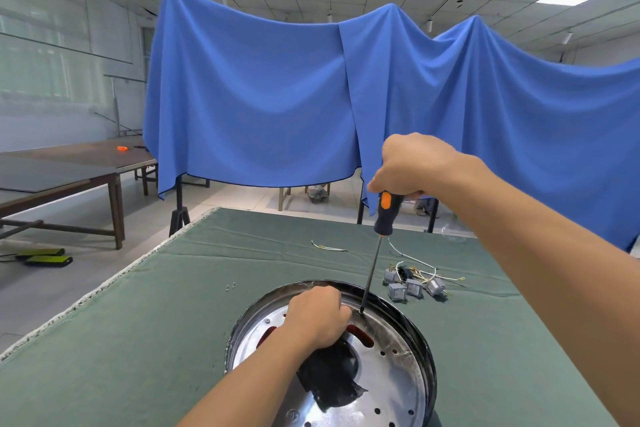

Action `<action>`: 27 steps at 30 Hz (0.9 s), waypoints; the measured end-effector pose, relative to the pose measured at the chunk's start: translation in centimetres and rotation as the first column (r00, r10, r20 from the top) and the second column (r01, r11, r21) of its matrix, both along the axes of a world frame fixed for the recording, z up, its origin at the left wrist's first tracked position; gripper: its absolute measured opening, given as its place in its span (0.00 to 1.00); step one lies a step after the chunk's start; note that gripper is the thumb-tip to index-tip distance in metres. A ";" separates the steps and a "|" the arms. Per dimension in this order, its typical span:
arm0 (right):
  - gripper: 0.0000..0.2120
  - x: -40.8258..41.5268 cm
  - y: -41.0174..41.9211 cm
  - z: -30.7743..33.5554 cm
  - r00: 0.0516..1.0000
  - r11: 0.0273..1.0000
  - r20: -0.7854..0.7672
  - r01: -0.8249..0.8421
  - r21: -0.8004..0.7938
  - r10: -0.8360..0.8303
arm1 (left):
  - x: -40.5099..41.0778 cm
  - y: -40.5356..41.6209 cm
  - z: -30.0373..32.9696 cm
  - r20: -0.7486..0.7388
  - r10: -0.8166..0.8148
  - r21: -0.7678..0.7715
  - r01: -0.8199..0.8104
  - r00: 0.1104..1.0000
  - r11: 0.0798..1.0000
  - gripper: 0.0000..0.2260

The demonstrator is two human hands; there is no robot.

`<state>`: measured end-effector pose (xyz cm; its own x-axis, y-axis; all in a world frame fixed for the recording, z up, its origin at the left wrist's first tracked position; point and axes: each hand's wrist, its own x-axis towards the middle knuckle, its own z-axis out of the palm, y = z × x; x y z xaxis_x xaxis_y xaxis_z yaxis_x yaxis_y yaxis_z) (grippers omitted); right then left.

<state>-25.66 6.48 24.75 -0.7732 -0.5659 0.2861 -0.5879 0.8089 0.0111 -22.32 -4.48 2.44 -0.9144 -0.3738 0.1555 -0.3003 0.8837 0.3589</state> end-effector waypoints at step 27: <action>0.15 -0.1 0.6 -0.5 0.998 0.998 -0.031 -0.048 -0.040 0.047 | 0.0 0.1 0.2 0.010 0.007 0.003 -0.007 1.000 1.000 0.09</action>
